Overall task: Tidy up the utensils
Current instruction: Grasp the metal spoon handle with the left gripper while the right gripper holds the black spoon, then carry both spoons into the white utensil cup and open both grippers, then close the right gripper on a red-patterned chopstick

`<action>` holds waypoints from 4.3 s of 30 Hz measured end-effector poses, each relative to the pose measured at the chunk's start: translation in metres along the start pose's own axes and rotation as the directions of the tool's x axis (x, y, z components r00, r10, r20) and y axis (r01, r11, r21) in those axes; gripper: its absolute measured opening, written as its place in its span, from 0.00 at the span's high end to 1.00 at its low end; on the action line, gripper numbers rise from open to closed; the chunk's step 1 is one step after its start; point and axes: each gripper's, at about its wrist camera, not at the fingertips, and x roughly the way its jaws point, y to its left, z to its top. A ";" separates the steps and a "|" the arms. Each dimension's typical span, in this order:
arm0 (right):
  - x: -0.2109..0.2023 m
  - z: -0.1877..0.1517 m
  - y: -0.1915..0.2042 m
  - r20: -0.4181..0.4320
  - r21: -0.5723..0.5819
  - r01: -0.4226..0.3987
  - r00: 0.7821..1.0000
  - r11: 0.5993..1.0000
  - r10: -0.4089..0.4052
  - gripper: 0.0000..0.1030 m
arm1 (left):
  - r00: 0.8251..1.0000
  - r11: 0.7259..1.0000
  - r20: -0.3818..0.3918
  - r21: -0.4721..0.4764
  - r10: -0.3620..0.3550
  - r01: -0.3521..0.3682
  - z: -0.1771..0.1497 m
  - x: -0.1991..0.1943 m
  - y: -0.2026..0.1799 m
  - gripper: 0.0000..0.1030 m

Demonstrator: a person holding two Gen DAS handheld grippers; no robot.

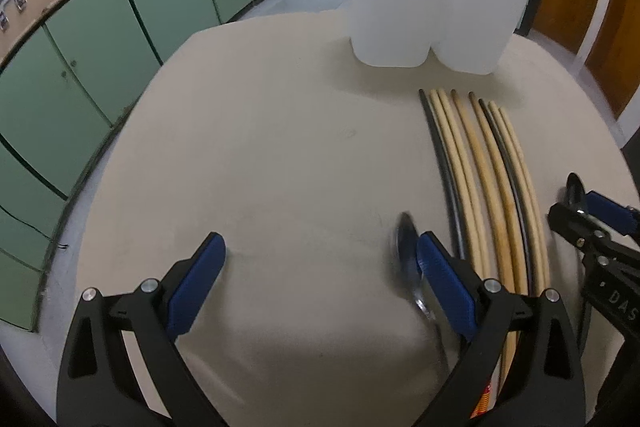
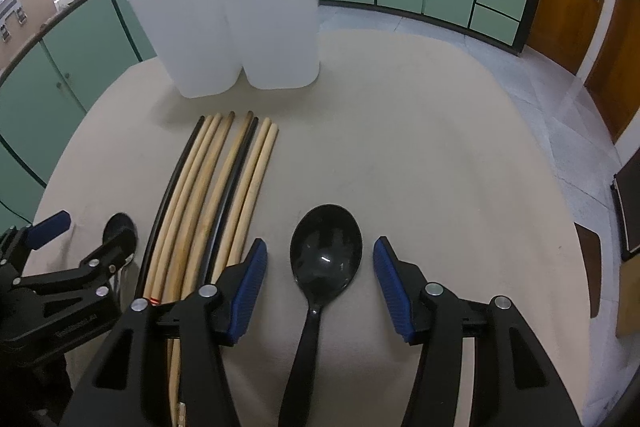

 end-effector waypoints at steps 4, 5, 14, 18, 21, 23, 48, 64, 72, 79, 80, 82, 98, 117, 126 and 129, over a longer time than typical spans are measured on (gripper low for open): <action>0.000 -0.001 0.003 0.008 -0.016 0.016 1.000 1.000 -0.015 0.61 | 0.998 0.998 0.008 -0.035 -0.060 0.060 -0.002 0.002 0.006 0.19; 0.000 -0.001 0.003 0.010 -0.018 0.014 1.000 1.000 -0.014 0.66 | 0.998 0.998 0.021 -0.031 -0.061 0.062 -0.003 0.000 0.005 0.23; -0.007 -0.009 0.001 0.072 -0.023 -0.055 0.996 0.998 0.057 0.67 | 0.961 0.965 0.086 -0.009 -0.261 0.263 -0.001 -0.004 0.006 0.95; -0.018 -0.011 -0.007 0.138 -0.008 -0.082 0.987 0.997 0.082 0.67 | 0.935 0.948 0.155 0.028 -0.318 0.317 -0.006 -0.014 0.005 0.98; -0.024 -0.010 -0.013 0.175 0.000 -0.100 0.980 0.995 0.099 0.67 | 0.919 0.943 0.211 0.055 -0.333 0.329 -0.009 -0.024 0.004 0.98; -0.030 -0.007 -0.016 0.213 0.003 -0.106 0.972 0.994 0.103 0.67 | 0.903 0.940 0.263 0.070 -0.340 0.333 -0.009 -0.033 0.006 0.98; -0.089 0.143 -0.011 0.642 -0.041 -0.169 0.751 0.985 0.156 0.67 | 0.631 0.955 0.719 0.188 -0.293 0.229 0.106 -0.132 -0.006 0.98; -0.022 0.220 -0.005 0.663 0.027 -0.062 0.748 0.998 0.028 0.67 | 0.612 0.990 0.780 0.138 -0.130 0.035 0.204 -0.081 -0.042 0.98; -0.007 0.207 0.002 0.616 -0.015 -0.093 0.783 0.996 0.083 0.60 | 0.666 0.989 0.732 0.140 -0.141 0.054 0.203 -0.057 -0.041 0.94; -0.040 0.174 -0.011 0.602 -0.009 -0.111 0.793 0.994 0.094 0.46 | 0.672 0.990 0.727 0.099 -0.144 0.105 0.174 -0.086 -0.013 0.78; -0.047 0.164 -0.013 0.585 -0.006 -0.107 0.806 0.994 0.091 0.44 | 0.680 0.990 0.720 0.093 -0.141 0.107 0.167 -0.091 -0.009 0.72; -0.058 0.143 -0.016 0.563 -0.004 -0.116 0.821 0.993 0.098 0.36 | 0.698 0.989 0.700 0.088 -0.149 0.122 0.146 -0.102 -0.004 0.60; -0.075 -0.094 0.004 0.198 -0.022 -0.096 0.975 0.995 0.098 0.32 | 0.963 0.984 0.210 0.097 -0.167 0.149 -0.071 -0.074 0.014 0.39; -0.079 -0.126 0.007 0.133 -0.039 -0.006 0.991 0.999 0.011 0.38 | 0.978 0.988 0.146 0.078 -0.146 0.136 -0.104 -0.080 0.015 0.31; -0.074 -0.124 0.023 0.130 -0.102 -0.054 0.989 0.993 0.067 0.72 | 0.971 0.980 0.163 0.119 -0.177 0.159 -0.109 -0.089 0.002 0.29; -0.073 -0.124 0.025 0.131 -0.108 -0.071 0.988 0.992 0.085 0.86 | 0.968 0.976 0.159 0.135 -0.192 0.171 -0.111 -0.090 -0.002 0.29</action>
